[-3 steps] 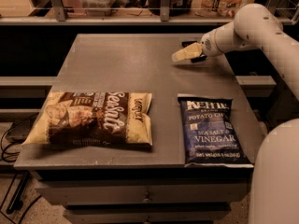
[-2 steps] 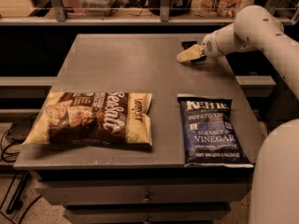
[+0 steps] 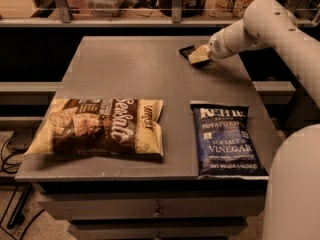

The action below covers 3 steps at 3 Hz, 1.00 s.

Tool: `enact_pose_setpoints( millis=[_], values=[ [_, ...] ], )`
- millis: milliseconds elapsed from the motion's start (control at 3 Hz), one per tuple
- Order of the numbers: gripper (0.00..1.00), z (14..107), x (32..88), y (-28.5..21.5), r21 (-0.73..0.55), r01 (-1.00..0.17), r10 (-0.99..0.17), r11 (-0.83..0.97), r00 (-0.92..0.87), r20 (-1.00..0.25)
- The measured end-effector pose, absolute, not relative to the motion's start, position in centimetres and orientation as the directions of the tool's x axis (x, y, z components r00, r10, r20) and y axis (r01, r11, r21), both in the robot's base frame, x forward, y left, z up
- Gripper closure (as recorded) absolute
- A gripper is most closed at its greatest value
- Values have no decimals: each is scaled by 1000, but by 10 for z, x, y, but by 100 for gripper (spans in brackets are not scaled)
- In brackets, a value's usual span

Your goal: Move rxbar chocolate near brown chip bag

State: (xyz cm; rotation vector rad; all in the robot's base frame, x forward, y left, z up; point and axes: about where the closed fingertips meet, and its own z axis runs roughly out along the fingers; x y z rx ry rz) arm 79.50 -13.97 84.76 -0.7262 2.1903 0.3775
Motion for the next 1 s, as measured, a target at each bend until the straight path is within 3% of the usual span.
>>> enact_pose_setpoints(
  millis=[333, 1000],
  values=[
    [100, 866, 779, -108, 43, -683, -427, 729, -503, -752],
    [100, 886, 743, -56, 59, -804, -521, 592, -438, -733]
  ],
)
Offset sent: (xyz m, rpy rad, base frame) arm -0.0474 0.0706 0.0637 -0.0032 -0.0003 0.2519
